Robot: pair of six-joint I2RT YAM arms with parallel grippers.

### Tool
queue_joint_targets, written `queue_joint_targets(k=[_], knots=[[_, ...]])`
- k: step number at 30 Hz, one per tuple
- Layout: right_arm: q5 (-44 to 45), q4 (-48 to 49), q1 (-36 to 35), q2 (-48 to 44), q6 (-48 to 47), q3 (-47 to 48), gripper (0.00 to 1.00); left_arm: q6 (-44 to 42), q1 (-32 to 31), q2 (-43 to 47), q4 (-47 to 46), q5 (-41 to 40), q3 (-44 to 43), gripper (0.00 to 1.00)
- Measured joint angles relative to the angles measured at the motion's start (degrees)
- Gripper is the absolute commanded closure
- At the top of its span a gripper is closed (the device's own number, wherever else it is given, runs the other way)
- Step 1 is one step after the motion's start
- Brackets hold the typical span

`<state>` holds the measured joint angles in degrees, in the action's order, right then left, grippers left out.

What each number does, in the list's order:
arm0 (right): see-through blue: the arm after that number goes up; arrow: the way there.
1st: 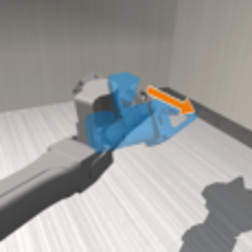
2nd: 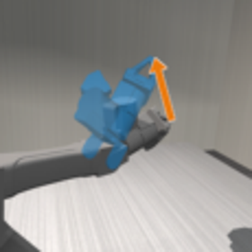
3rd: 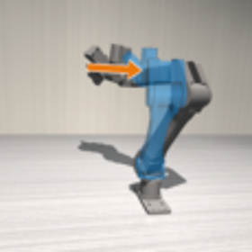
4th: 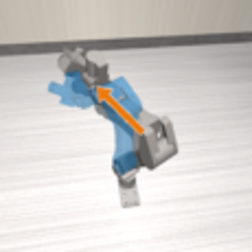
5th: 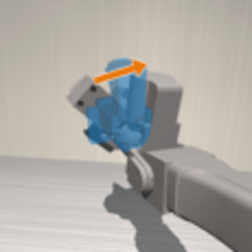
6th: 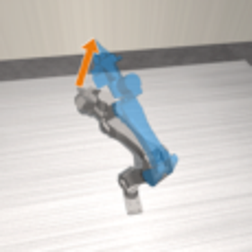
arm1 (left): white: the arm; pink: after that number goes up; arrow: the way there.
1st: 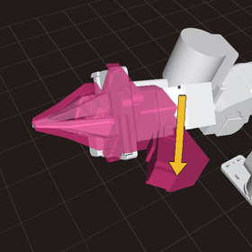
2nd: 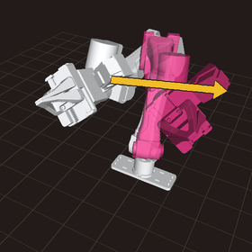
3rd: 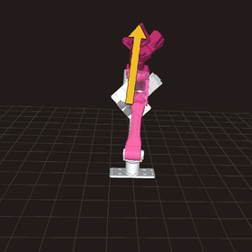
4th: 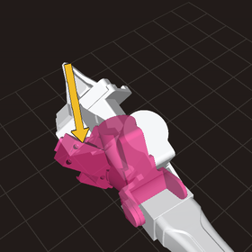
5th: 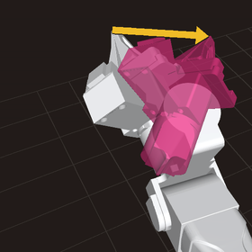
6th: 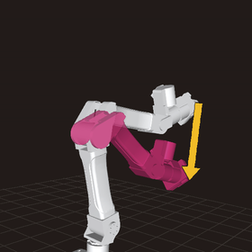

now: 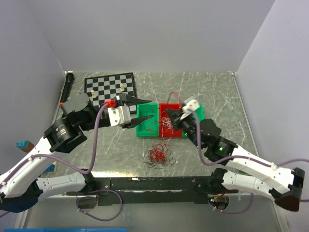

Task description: Untangle the cables

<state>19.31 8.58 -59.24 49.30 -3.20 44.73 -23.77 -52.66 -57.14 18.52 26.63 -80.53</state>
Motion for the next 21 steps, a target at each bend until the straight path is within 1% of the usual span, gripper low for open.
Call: queue_joint_targets(k=[1,3,6,10,13,21], knots=[[0.2,-0.7,1.8,-1.0,0.9,0.0,1.0,0.3,-0.1,0.9,-1.2,-1.3,1.3,0.42],[0.8,-2.8,5.4,-2.8,2.7,0.0,1.0,0.3,-0.1,2.1,-2.2,-3.4,3.3,0.35],[1.4,-7.0,10.3,-4.2,5.3,0.0,1.0,0.2,-0.1,2.6,-2.7,-7.1,5.2,0.3],[2.8,-12.3,15.9,-3.2,7.5,-0.2,1.0,-0.4,-0.1,1.0,-1.3,-10.0,4.8,0.28],[3.9,-13.6,19.7,-1.7,8.4,-1.0,1.0,-0.5,-0.1,0.3,0.0,-10.6,4.7,0.27],[11.6,-15.6,29.9,7.8,11.6,-1.0,1.0,-0.5,-0.1,0.9,0.2,-11.5,4.7,0.27]])
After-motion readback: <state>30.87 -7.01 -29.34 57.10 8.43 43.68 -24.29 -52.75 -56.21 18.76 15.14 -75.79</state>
